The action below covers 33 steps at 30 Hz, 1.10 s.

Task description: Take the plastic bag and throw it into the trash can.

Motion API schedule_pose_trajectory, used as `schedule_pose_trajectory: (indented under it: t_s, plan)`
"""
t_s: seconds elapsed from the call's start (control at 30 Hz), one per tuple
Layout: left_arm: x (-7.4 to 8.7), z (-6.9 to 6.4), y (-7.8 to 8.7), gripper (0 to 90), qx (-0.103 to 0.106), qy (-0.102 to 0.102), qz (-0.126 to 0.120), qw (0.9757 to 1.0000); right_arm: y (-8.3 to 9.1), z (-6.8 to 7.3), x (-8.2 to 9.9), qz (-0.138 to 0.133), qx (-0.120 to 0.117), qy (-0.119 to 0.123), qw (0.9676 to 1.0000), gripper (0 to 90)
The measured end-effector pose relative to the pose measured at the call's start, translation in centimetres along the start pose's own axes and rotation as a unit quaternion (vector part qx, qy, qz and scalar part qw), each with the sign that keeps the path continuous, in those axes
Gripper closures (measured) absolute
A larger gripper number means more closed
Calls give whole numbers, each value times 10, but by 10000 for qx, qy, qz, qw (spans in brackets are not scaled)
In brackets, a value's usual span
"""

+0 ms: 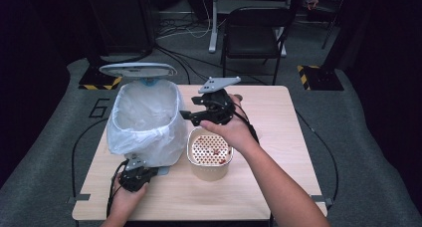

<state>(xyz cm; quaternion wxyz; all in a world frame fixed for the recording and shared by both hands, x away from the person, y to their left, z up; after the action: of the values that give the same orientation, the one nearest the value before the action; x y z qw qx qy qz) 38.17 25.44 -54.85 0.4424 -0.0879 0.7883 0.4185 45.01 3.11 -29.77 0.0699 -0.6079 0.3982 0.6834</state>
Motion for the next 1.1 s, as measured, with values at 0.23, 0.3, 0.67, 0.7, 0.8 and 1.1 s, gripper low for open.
schedule_pose_trajectory:
  t_s: [0.23, 0.3, 0.67, 0.7, 0.8, 1.1]
  plan:
    - [0, 0, 1, 900, 14, -43, 28, 10000, 3, -20, 21, 124, 263, -84, 9995, 428]
    - [0, 0, 1, 900, 29, -21, 31, 10000, 1, -24, 26, 161, 321, -71, 9993, 434]
    - [0, 0, 0, 900, 42, -10, 12, 10000, -25, -47, 73, 532, 519, -174, 9971, 483]
    - [0, 0, 0, 900, 44, -9, 9, 10000, -27, -48, 77, 570, 542, -194, 9967, 499]
    - [0, 0, 0, 900, 45, -4, 10, 10000, -32, -52, 89, 652, 539, -209, 9962, 533]
    - [0, 0, 0, 900, 70, 25, -42, 10000, -44, -63, 116, 847, 642, -282, 9939, 541]
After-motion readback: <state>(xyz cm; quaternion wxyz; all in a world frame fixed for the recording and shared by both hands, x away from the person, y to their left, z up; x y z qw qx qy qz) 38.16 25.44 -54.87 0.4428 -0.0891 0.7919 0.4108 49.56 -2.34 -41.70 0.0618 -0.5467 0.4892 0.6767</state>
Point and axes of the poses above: each handheld gripper's, and its own axes: y roughly backward along the jaws, x roughly out of its underside, z roughly to its left, the point moved 5 cm from there along -y, roughly forward along the jaws, and after that the axes turned 9 degrees about x, right-handed, at the moved point
